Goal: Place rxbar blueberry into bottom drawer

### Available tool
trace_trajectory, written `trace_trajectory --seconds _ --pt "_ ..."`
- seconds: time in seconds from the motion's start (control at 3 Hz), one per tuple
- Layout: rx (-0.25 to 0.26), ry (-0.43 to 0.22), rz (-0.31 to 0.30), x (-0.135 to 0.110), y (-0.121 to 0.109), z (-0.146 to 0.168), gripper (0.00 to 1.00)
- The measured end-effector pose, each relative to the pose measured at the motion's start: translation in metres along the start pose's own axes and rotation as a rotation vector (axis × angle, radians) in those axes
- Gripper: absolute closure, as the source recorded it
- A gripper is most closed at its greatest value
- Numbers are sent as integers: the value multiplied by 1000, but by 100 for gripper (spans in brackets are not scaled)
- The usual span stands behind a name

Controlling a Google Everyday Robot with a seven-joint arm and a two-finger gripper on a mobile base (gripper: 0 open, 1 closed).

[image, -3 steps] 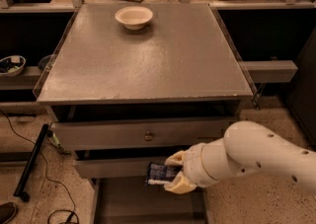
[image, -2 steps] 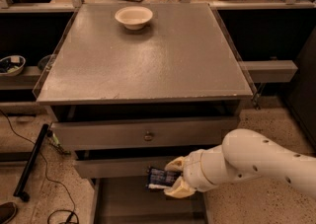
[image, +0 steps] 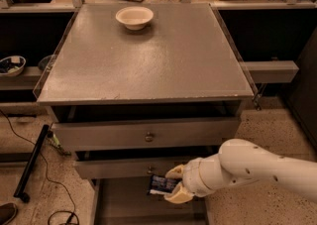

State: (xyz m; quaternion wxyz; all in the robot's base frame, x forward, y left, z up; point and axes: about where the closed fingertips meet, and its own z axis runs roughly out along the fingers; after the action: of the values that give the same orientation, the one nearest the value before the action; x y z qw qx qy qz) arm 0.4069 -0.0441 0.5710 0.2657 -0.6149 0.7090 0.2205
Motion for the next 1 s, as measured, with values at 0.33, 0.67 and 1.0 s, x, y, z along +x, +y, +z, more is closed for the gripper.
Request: trace_trajectory --seconds 0.33,0.67,1.0 --pt "0 0 0 0 0 0 100" --pt "12 6 3 5 2 13 100" --pt "33 16 43 28 -12 52 100"
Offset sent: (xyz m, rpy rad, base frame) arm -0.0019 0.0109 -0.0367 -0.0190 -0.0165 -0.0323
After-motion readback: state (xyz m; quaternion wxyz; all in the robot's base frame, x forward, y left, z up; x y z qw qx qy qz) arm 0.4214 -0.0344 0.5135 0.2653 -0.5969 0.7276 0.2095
